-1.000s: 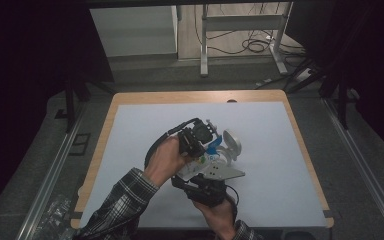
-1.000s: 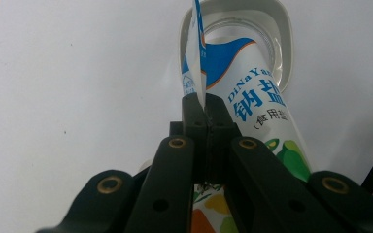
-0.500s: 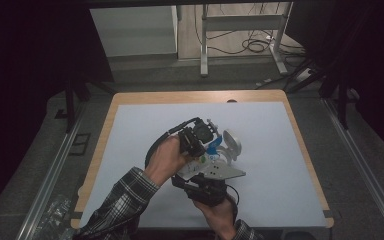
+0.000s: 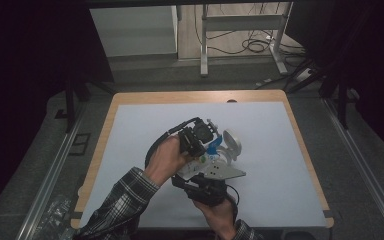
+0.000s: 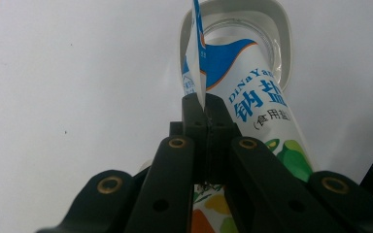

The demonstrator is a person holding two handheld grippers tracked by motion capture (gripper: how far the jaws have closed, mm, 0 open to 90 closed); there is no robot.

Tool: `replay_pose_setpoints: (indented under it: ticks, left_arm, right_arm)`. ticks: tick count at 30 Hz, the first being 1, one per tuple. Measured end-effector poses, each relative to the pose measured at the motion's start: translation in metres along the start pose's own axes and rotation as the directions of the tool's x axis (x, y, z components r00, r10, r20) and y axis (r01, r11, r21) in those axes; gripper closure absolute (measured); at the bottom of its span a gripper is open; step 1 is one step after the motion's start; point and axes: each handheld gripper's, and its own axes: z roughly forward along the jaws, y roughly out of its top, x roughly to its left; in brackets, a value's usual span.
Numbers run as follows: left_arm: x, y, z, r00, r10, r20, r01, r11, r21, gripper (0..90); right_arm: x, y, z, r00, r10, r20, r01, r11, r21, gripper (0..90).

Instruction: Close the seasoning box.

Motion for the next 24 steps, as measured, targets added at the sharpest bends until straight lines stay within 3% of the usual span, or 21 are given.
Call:
replay_pose_setpoints:
  ticks: [16,24]
  left_arm:
    - [0.001,-0.004,0.003,0.9999,-0.011,0.01,0.012,0.9993,-0.035,90.0]
    - [0.002,-0.006,0.003,0.9998,-0.016,0.012,0.016,0.9988,-0.045,90.0]
  right_arm:
    - [-0.001,-0.006,0.001,1.0,-0.009,0.005,0.008,1.0,0.024,72.1]
    - [-0.002,-0.013,0.004,0.9999,-0.014,0.007,0.014,0.998,0.062,71.0]
